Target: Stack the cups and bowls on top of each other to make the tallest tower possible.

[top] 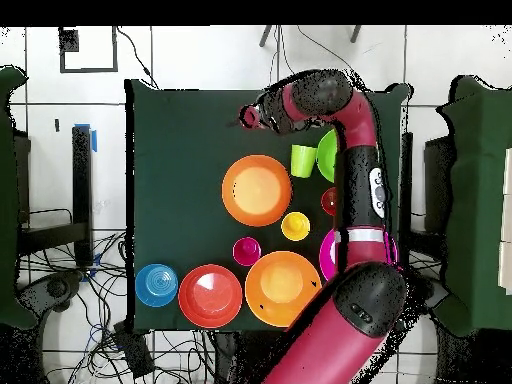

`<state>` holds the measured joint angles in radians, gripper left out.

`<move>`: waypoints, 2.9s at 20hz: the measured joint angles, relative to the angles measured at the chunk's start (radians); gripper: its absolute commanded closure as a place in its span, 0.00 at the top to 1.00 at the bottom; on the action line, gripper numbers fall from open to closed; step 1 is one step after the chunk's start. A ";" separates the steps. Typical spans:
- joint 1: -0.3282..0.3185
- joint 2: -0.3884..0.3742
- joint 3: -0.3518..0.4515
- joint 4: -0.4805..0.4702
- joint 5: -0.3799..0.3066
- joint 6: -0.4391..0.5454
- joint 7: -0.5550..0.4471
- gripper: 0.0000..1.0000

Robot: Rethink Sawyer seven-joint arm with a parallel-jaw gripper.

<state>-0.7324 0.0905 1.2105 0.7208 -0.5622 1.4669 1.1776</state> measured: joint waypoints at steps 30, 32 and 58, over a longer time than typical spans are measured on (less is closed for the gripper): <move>0.345 -1.048 -0.504 0.530 0.002 -0.139 0.667 1.00; 0.361 -1.075 -0.530 0.569 0.007 -0.192 0.722 1.00; 0.294 -1.109 -0.778 0.839 0.027 -0.647 0.987 1.00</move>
<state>-0.4382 -1.0183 0.4325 1.5597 -0.5350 0.8195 2.1642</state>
